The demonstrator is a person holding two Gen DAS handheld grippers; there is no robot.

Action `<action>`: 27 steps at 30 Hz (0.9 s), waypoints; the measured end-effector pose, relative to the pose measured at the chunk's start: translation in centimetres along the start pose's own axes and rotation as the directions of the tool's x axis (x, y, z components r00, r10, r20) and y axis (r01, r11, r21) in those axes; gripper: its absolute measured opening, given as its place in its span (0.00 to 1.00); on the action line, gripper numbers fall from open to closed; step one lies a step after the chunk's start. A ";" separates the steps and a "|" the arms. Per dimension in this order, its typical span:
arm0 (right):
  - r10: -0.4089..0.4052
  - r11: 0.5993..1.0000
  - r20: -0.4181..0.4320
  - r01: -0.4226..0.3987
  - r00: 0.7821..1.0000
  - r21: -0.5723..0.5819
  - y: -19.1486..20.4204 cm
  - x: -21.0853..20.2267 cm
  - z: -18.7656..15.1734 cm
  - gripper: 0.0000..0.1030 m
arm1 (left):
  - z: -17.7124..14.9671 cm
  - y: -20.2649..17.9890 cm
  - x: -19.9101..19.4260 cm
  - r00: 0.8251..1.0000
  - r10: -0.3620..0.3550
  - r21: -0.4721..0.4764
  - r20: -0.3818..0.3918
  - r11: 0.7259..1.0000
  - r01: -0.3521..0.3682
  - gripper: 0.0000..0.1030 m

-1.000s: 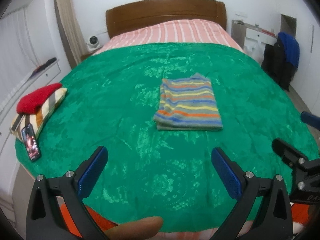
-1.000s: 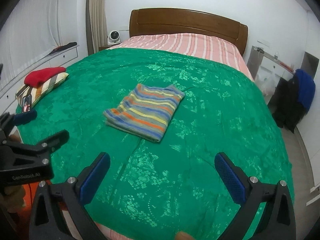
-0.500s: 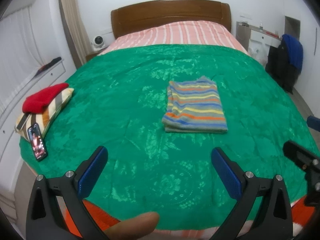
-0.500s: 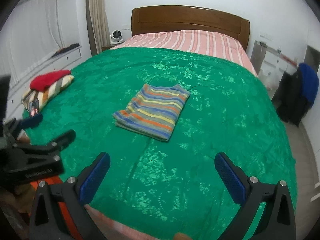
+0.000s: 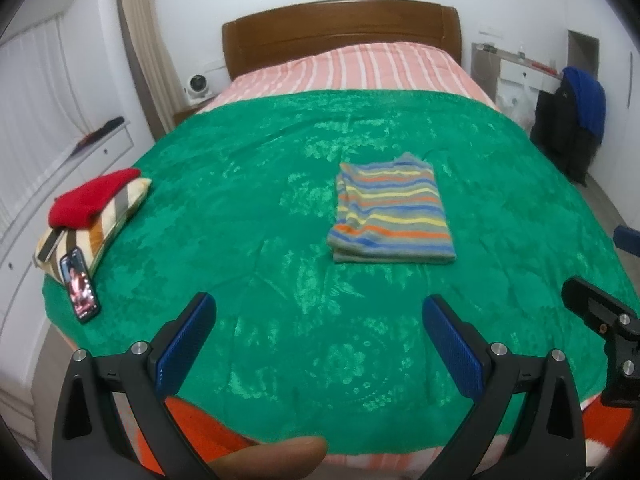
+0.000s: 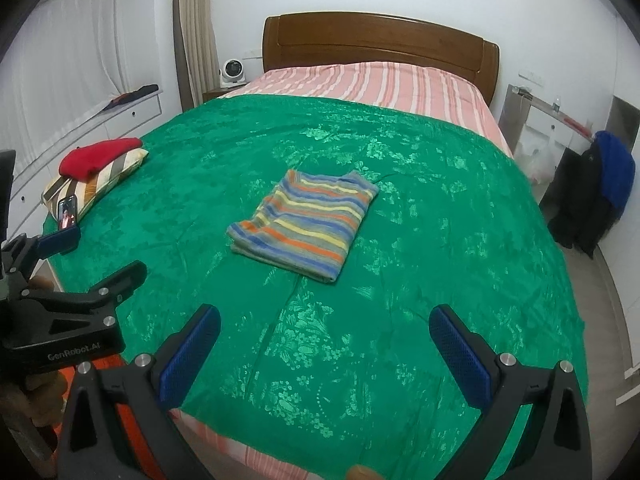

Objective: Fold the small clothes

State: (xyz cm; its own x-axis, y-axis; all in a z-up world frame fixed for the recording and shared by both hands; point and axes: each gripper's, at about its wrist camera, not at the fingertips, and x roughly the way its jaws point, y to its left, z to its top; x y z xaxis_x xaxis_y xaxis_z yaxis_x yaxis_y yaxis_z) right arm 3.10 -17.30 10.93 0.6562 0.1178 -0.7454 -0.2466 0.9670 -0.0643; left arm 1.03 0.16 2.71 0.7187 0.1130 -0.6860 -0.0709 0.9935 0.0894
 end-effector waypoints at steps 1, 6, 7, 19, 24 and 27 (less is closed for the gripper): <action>-0.001 1.000 0.002 0.001 1.000 0.001 0.0 -0.1 0.0 1.00 | 0.0 -0.1 -0.1 1.000 -0.001 0.001 0.003 1.000 0.001 1.00; 0.000 1.000 0.017 0.000 1.000 -0.005 0.3 -0.4 0.0 1.00 | -0.1 -0.3 -0.3 1.000 -0.001 0.007 0.010 1.000 0.001 1.00; -0.006 1.000 0.017 0.006 1.000 -0.006 0.3 -0.3 -0.1 1.00 | -0.1 -0.3 -0.2 1.000 -0.002 0.007 0.009 1.000 0.002 1.00; -0.025 0.999 0.033 0.024 0.999 0.021 0.1 -0.4 -0.3 1.00 | -0.4 -0.4 0.0 1.000 -0.018 0.000 -0.004 1.000 0.018 1.00; -0.055 0.998 0.057 0.054 0.997 0.018 0.2 -0.6 -0.4 1.00 | -0.6 -0.6 1.3 0.998 -0.046 -0.020 -0.040 0.999 0.045 1.00; -0.066 0.998 0.051 0.065 0.997 0.027 -0.3 -0.4 -0.6 1.00 | -0.7 -0.9 1.6 0.998 -0.051 -0.019 -0.048 0.999 0.050 1.00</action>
State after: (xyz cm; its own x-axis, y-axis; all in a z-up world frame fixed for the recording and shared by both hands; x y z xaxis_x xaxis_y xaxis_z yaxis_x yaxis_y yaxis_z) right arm 2.52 -17.73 10.86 0.7063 0.0646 -0.7050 -0.1838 0.9784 -0.0945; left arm 1.78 -0.55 0.97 0.6871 0.0629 -0.7238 -0.0481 0.9980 0.0411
